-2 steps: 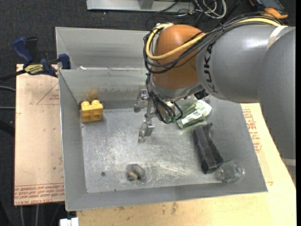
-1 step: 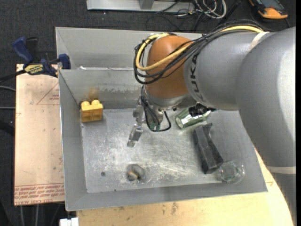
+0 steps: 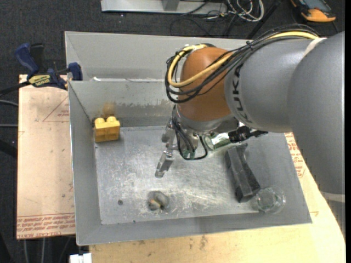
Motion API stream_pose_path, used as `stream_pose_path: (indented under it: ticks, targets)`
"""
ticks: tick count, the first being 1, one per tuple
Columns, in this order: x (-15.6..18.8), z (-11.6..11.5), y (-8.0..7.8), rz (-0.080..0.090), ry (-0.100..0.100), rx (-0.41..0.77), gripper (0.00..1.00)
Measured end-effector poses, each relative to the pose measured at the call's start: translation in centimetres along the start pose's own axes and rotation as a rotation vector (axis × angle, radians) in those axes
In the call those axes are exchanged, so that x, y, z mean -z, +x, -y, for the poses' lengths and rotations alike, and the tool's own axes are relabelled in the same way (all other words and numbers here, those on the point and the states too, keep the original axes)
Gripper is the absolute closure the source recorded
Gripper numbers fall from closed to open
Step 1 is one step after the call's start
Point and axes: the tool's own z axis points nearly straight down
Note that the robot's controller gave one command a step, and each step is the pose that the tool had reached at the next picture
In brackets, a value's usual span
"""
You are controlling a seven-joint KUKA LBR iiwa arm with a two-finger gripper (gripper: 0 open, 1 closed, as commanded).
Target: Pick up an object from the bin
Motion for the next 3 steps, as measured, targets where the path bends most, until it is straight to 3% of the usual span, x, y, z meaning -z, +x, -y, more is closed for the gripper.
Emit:
stream_pose_path:
  ticks: [1,2,3]
  targets:
    - [3.0,0.8,1.2,0.003,0.000,0.278,0.00]
    - [2.1,-0.3,6.1,0.006,-0.002,0.334,0.00]
    - [-7.7,1.2,4.7,0.001,-0.005,0.420,1.00]
